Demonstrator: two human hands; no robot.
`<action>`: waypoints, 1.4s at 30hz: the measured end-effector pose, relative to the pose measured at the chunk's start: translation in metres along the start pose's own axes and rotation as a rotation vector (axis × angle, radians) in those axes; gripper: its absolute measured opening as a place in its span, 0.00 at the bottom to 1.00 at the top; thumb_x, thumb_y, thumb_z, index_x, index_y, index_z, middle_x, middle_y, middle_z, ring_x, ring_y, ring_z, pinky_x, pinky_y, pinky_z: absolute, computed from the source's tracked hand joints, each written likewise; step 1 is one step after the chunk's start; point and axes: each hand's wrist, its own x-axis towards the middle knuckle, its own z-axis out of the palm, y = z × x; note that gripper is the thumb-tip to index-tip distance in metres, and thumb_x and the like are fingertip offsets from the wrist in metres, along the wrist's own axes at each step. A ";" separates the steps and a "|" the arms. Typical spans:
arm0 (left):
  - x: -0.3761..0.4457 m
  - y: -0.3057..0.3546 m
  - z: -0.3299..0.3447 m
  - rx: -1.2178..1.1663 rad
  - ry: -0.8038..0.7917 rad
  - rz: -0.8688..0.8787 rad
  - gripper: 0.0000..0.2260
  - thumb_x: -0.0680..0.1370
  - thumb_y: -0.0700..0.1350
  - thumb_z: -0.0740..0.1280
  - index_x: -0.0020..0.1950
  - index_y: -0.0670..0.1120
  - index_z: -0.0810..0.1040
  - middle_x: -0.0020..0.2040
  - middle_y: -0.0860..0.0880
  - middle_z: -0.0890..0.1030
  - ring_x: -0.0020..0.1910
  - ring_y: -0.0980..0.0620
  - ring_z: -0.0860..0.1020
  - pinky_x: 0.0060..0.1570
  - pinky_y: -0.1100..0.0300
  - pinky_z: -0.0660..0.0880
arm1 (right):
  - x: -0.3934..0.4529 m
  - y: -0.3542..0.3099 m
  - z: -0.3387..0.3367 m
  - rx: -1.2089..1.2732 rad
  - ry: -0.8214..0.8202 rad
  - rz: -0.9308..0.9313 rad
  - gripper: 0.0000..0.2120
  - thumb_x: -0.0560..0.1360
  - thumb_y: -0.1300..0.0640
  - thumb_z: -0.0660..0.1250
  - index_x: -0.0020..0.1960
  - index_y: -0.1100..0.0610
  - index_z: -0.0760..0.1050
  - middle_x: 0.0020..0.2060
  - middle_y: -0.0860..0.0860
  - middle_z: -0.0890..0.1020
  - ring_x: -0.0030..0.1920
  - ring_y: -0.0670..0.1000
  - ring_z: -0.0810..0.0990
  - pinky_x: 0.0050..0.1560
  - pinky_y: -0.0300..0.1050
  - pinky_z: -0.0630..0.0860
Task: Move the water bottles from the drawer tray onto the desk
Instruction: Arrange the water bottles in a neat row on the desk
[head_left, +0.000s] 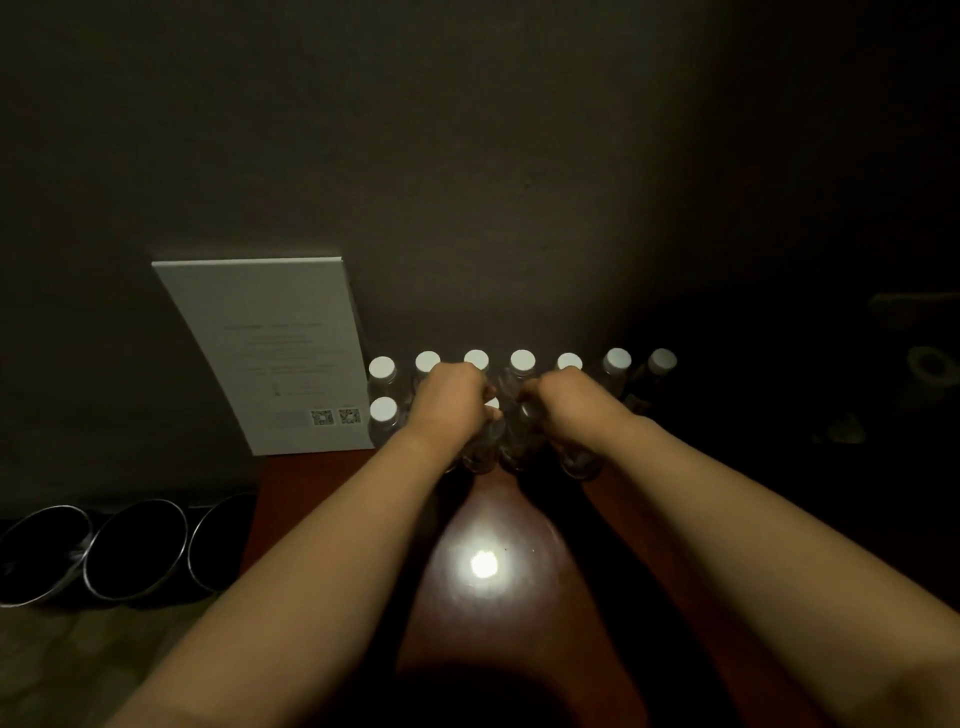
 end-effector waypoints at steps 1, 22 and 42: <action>0.000 0.000 0.000 0.001 0.000 0.000 0.12 0.74 0.49 0.75 0.55 0.47 0.86 0.51 0.45 0.85 0.53 0.45 0.81 0.52 0.56 0.77 | 0.000 0.000 -0.001 0.007 0.000 -0.001 0.11 0.75 0.60 0.63 0.56 0.55 0.80 0.46 0.55 0.83 0.48 0.56 0.80 0.43 0.46 0.73; -0.003 -0.001 0.002 -0.006 0.015 -0.004 0.14 0.74 0.49 0.75 0.58 0.48 0.85 0.54 0.45 0.85 0.56 0.45 0.81 0.56 0.55 0.77 | -0.004 -0.001 0.005 0.012 0.030 0.048 0.09 0.76 0.59 0.63 0.53 0.55 0.79 0.41 0.55 0.79 0.45 0.58 0.80 0.40 0.45 0.70; -0.010 0.041 0.001 0.171 0.058 0.261 0.13 0.78 0.50 0.69 0.60 0.47 0.81 0.52 0.44 0.82 0.54 0.42 0.79 0.48 0.53 0.75 | -0.051 0.051 -0.038 0.062 -0.011 0.199 0.13 0.75 0.54 0.70 0.59 0.50 0.80 0.52 0.52 0.82 0.53 0.54 0.80 0.53 0.48 0.78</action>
